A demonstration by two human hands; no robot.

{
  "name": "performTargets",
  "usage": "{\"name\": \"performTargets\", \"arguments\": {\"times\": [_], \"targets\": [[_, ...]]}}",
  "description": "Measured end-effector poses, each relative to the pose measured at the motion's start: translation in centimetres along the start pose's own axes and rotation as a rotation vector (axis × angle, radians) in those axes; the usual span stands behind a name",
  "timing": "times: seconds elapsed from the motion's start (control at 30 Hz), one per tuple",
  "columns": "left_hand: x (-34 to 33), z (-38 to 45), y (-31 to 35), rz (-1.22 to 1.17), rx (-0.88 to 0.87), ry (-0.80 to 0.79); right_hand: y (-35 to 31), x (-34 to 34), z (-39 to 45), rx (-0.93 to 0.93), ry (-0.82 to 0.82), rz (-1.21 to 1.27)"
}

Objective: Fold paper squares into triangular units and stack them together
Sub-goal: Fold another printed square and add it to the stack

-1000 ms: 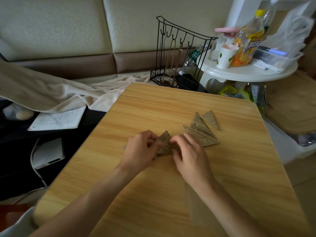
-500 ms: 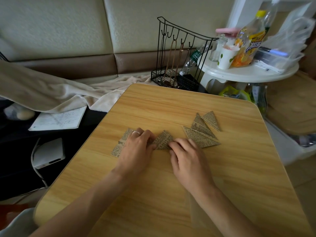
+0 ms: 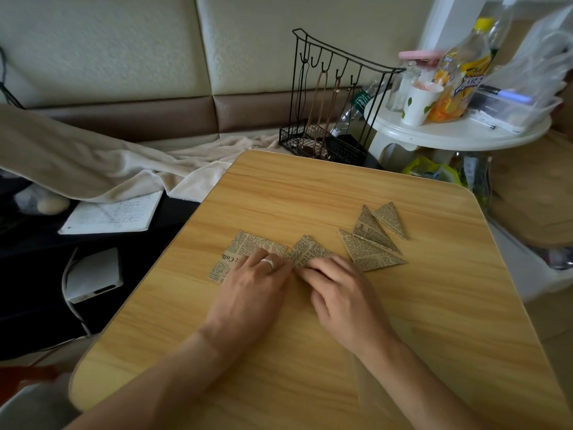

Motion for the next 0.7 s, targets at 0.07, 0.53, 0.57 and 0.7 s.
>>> {"name": "performTargets", "arguments": {"times": [0.07, 0.53, 0.57, 0.7], "targets": [[-0.1, -0.2, 0.0, 0.011, 0.008, -0.021, 0.1, -0.1, 0.0, -0.013, 0.012, 0.005], [-0.1, -1.6, 0.1, -0.024, 0.039, -0.074, 0.8, 1.2, -0.4, -0.193, -0.083, -0.118], [0.0, -1.6, 0.3, -0.029, 0.040, -0.074, 0.6, 1.2, -0.3, -0.208, -0.108, -0.147], [-0.2, -1.1, 0.7, -0.055, 0.050, -0.083, -0.4, 1.2, 0.2, -0.214, -0.122, -0.189]]}}
Point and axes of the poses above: each hand's wrist, its own z-axis towards the middle knuckle, its own x-axis out of the back of the hand, y = z × x, the point moved 7 cm from there along z, towards the middle knuckle
